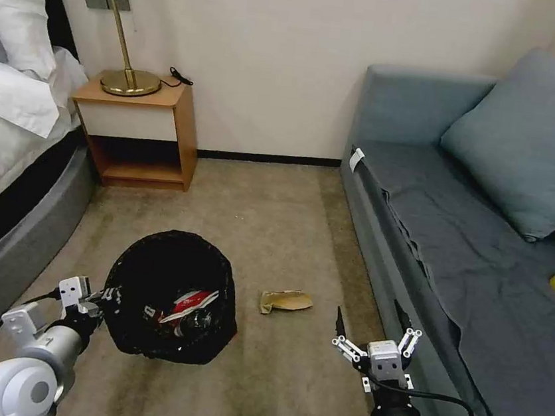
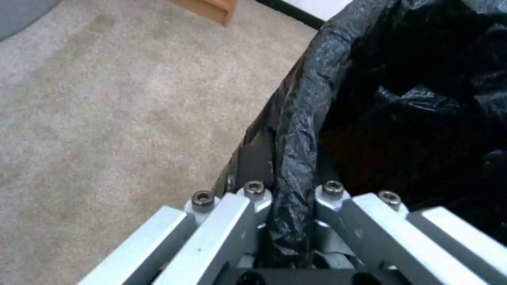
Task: Pick up the trash bin, then pick up the garbage on the floor and place it into the trash bin.
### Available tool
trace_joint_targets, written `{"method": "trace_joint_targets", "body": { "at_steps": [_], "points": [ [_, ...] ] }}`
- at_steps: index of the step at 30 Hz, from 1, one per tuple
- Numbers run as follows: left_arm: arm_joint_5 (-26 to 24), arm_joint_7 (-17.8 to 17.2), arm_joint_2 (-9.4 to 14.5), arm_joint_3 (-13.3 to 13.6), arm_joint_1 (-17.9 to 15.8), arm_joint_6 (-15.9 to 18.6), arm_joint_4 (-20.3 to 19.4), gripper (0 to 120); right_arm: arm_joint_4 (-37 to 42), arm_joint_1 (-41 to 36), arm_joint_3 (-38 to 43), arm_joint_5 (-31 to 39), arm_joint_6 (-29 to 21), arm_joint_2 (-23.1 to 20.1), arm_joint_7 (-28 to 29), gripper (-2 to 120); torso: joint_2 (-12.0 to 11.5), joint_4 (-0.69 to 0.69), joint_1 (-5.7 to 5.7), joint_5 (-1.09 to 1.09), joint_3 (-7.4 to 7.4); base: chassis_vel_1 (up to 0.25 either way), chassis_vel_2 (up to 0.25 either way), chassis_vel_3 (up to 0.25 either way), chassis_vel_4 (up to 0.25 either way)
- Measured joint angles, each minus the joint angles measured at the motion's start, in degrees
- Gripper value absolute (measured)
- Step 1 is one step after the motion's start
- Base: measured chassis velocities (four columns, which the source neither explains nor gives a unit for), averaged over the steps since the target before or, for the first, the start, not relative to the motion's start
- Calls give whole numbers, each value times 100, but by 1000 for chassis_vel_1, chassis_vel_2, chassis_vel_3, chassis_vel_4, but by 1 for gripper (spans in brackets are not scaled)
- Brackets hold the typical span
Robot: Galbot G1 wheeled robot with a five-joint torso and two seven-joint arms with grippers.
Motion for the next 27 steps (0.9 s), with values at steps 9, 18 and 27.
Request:
{"method": "trace_joint_targets", "body": {
  "at_steps": [9, 18, 27],
  "points": [
    [-4, 21, -6, -46, -6, -17, 32, 4, -27, 42, 22, 62, 26, -37, -50, 100, 0, 0, 0, 0, 0, 0, 0, 0, 0],
    [-9, 39, -19, -70, 16, -27, 30, 4, -55, 62, -31, 64, 29, -7, -77, 100, 0, 0, 0, 0, 0, -64, 62, 73, -67],
    [-4, 55, -43, -73, 37, -49, 33, 4, -84, 49, -68, 43, 52, 9, -129, 100, 0, 0, 0, 0, 0, -76, 84, 75, -74]
  ]
}}
